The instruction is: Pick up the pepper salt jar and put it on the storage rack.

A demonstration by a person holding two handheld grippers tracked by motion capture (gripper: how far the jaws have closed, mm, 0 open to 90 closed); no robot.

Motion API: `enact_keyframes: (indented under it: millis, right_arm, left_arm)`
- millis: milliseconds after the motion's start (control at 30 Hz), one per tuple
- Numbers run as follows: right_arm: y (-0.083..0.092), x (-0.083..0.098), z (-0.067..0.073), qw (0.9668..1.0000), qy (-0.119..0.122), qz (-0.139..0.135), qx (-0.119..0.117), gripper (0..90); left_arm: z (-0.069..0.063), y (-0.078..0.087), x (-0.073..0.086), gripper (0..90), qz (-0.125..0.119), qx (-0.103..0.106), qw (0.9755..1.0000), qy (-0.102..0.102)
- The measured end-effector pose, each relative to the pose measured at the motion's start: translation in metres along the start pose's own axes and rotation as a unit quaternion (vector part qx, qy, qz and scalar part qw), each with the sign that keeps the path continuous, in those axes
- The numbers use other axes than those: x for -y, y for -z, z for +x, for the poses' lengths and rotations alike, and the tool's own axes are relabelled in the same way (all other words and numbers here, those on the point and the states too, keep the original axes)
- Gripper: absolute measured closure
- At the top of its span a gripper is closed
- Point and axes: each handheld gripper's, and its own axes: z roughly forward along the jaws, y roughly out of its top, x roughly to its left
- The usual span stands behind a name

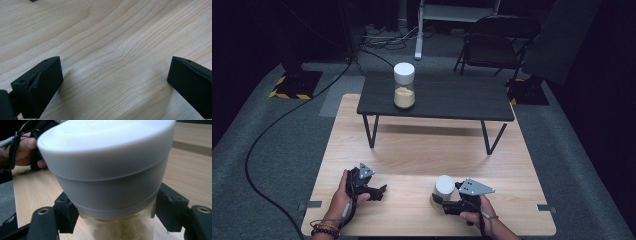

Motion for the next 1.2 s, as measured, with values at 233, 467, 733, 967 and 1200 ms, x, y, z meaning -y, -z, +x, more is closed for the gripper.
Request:
enact_keyframes:
  millis: [233, 467, 733, 967, 1200]
  right_arm:
    - [0.002, 0.004, 0.005, 0.9997, 0.008, -0.016, 0.015, 32.6]
    - [0.008, 0.001, 0.016, 0.9988, 0.027, -0.019, 0.036, 34.3]
    - [0.012, -0.004, 0.018, 0.9984, 0.033, -0.016, 0.043, 34.9]
    - [0.018, -0.009, 0.018, 0.9978, 0.034, -0.02, 0.054, 34.9]
    - [0.027, -0.018, 0.02, 0.9951, 0.038, -0.023, 0.089, 34.9]
  left_arm:
    - [0.0, 0.0, 0.0, 0.5, 0.0, 0.001, 1.0, 0.0]
    - [0.0, 0.0, 0.0, 0.5, 0.0, 0.001, 1.0, 0.0]
    - [0.001, 0.0, 0.0, 0.5, 0.0, 0.001, 1.0, -0.001]
    - [0.001, 0.0, 0.0, 0.5, 0.0, 0.001, 1.0, -0.001]
    - [0.001, 0.0, 0.0, 0.5, 0.0, 0.001, 1.0, -0.001]
